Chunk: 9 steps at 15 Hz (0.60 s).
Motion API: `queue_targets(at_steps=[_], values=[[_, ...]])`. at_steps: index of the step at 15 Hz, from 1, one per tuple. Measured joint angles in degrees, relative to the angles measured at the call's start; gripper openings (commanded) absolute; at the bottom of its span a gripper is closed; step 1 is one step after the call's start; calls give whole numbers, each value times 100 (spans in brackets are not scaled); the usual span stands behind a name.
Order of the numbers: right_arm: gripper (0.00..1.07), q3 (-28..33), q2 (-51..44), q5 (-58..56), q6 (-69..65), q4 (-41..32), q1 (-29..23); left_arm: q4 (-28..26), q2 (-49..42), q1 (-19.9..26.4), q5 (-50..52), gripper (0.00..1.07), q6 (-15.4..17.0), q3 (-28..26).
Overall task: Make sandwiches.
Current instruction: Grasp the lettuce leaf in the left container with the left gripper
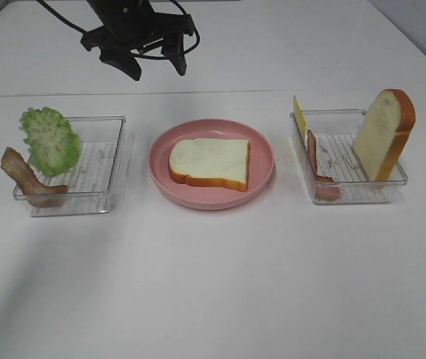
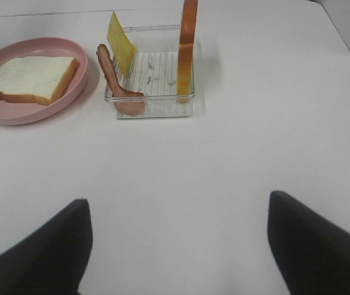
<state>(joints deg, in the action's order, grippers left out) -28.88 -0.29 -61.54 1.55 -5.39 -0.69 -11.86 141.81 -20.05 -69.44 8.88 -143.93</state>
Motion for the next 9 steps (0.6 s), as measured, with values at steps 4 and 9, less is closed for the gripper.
queue_targets(at_steps=[4,9], values=[[75,0,0,0,0,-11,0,476,-361,149,-11,75,29,-11],[75,0,0,0,0,-17,0,504,-1031,768,-6,75,120,625]])
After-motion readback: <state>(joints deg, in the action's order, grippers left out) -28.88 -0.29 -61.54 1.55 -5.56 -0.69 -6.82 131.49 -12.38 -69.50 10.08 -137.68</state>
